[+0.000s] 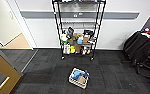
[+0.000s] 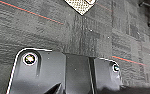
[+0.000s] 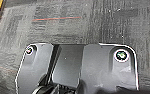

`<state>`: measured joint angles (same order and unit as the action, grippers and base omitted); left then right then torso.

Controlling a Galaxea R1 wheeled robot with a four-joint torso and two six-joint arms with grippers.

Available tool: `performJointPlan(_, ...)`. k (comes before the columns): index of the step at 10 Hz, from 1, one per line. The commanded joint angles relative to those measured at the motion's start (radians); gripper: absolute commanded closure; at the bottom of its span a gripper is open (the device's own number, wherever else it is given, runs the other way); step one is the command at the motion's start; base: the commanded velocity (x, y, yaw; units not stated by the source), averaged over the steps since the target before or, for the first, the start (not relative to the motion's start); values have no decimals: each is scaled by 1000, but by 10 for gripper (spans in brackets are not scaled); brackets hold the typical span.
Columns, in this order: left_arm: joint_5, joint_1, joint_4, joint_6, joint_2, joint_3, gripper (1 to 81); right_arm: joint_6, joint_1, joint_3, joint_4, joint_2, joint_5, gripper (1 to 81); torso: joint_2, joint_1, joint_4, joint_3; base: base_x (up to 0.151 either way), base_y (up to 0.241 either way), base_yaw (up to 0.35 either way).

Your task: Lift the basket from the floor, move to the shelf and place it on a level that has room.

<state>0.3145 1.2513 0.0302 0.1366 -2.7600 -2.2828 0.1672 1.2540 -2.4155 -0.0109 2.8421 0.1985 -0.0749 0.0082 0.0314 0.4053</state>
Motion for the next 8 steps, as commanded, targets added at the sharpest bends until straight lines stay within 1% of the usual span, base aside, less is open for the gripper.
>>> performJointPlan(1,-32,-49,16,3,14,17,10,-2,-55,4,-8,-13,-37,10,0,0,0,0,103,0,0)
performJointPlan(8,-34,-43,17,3,15,16,10,-3,-49,-3,-12,-13,-37,10,0,0,0,0,114,0,0)
